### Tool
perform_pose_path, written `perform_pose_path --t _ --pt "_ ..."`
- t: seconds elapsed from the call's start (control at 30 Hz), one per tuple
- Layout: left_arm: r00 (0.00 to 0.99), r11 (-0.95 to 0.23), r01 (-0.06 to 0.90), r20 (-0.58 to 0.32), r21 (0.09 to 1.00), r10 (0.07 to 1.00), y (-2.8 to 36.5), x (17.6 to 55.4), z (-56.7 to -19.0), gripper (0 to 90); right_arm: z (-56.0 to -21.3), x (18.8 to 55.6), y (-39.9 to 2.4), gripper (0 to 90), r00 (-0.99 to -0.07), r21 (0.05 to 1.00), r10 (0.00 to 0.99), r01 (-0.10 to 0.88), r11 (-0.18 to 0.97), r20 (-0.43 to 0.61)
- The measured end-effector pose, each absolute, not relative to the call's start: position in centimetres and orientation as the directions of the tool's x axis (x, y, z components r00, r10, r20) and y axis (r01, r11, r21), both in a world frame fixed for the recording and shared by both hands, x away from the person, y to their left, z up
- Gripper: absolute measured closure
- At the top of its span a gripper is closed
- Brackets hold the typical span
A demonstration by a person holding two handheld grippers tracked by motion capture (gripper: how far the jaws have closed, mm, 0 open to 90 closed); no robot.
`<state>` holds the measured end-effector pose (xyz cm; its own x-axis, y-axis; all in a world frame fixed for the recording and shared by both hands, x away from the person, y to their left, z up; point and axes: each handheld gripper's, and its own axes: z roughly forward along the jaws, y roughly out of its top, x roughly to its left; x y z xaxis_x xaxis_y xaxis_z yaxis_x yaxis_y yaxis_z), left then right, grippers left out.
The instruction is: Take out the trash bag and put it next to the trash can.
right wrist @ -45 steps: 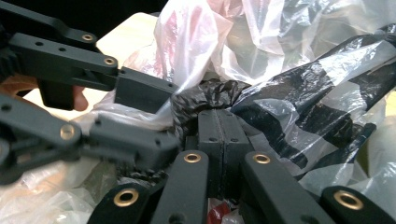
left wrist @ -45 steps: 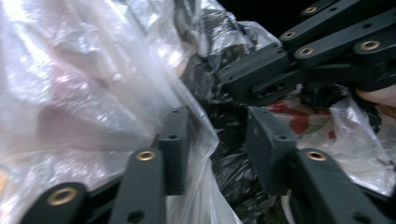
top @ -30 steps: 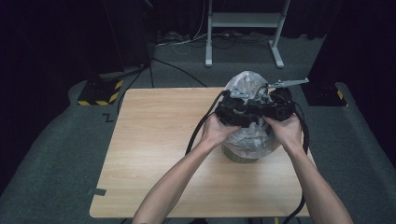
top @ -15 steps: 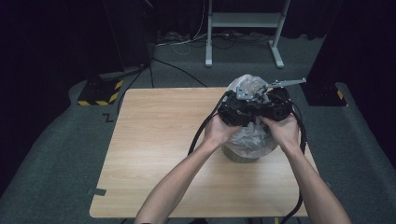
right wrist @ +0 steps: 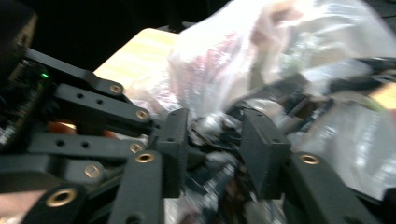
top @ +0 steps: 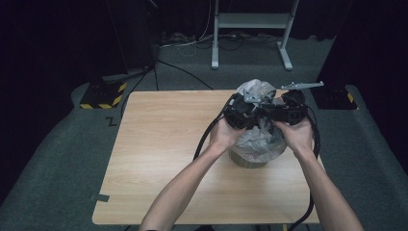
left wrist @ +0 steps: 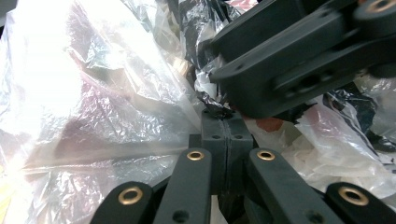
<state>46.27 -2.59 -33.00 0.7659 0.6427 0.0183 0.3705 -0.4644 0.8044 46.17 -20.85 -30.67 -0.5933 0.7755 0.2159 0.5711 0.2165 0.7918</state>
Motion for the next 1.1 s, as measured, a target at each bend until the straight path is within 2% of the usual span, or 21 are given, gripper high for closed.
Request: perform_pose_path --t 0.1,0.23,0.7,1.1 --pt "0.760 -0.454 0.374 0.013 0.809 0.650 -2.1 46.4 -32.7 89.7 -30.6 45.7 -21.6 50.8 -0.577 0.811 0.795 0.547 0.207 0.186" --pt "0.755 -0.439 0.377 0.004 0.815 0.656 -1.6 46.5 -32.2 89.9 -30.4 44.8 -22.6 45.8 -0.564 0.832 0.810 0.520 0.195 0.162" --pt "0.755 -0.417 0.380 -0.016 0.826 0.655 -0.7 46.5 -31.2 90.0 -31.1 42.8 -25.5 39.1 -0.514 0.873 0.849 0.462 0.156 0.120" --pt "0.763 -0.381 0.369 -0.043 0.848 0.645 0.1 46.2 -29.8 90.0 -33.0 41.1 -28.2 38.3 -0.471 0.891 0.870 0.445 0.090 0.147"
